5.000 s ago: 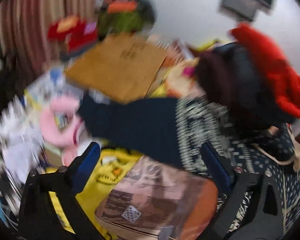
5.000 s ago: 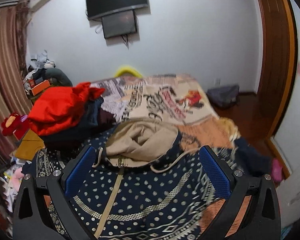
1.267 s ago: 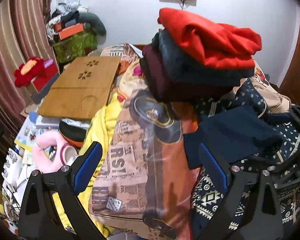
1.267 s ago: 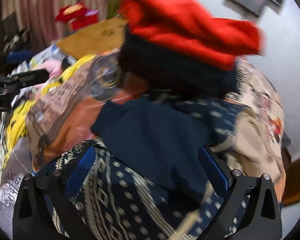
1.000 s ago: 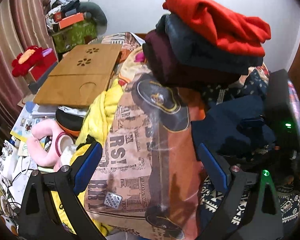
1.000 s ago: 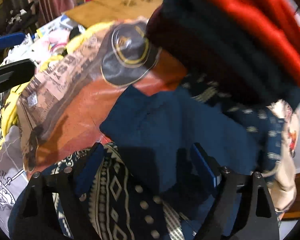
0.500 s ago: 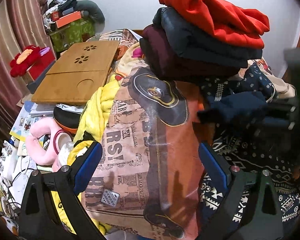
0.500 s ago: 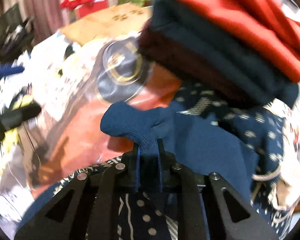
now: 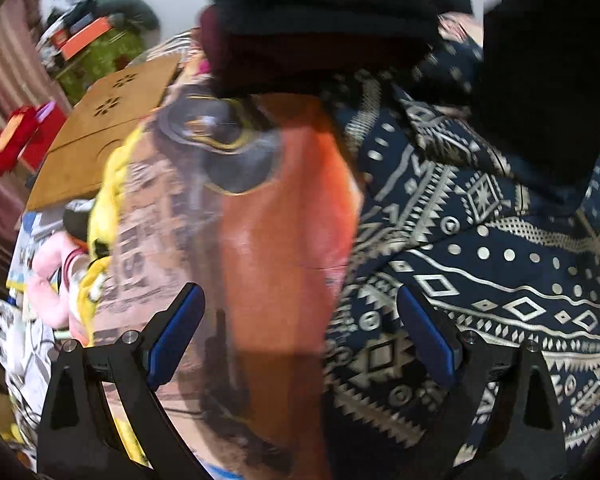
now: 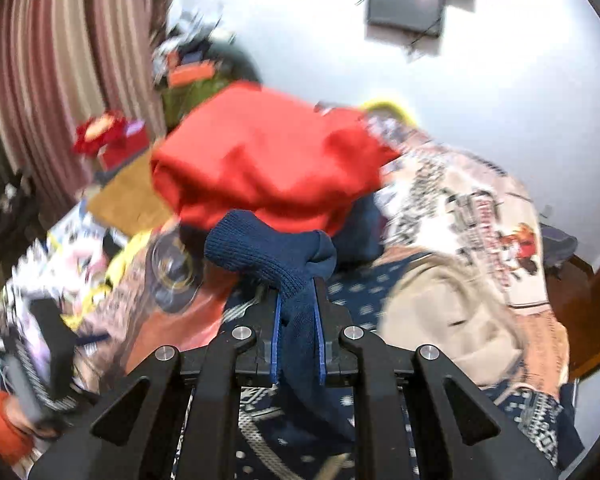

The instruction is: Fold large clothes

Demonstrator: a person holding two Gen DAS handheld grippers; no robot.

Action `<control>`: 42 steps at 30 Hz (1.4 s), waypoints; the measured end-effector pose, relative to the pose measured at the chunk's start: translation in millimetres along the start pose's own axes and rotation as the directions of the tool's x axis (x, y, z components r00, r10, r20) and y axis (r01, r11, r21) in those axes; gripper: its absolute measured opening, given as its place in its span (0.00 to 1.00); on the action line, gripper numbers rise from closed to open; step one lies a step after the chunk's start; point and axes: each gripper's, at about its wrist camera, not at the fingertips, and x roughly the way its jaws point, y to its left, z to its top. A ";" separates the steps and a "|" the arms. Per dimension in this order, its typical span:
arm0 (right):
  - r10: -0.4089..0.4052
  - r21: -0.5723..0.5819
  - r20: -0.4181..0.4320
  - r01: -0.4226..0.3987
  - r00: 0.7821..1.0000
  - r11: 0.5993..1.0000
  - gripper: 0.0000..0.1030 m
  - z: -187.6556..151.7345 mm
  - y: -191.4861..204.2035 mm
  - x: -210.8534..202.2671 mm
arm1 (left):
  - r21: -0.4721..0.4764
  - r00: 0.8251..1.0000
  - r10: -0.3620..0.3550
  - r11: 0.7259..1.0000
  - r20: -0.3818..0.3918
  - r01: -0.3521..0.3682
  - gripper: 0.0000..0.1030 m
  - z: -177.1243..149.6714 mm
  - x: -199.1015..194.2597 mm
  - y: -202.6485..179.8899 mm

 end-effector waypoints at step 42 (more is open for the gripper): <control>-0.037 0.299 -0.245 0.112 0.969 0.948 0.53 -144.6 -141.2 -25.9 | -0.029 0.994 -0.048 0.998 0.096 0.051 0.94 33.1 -40.9 -14.2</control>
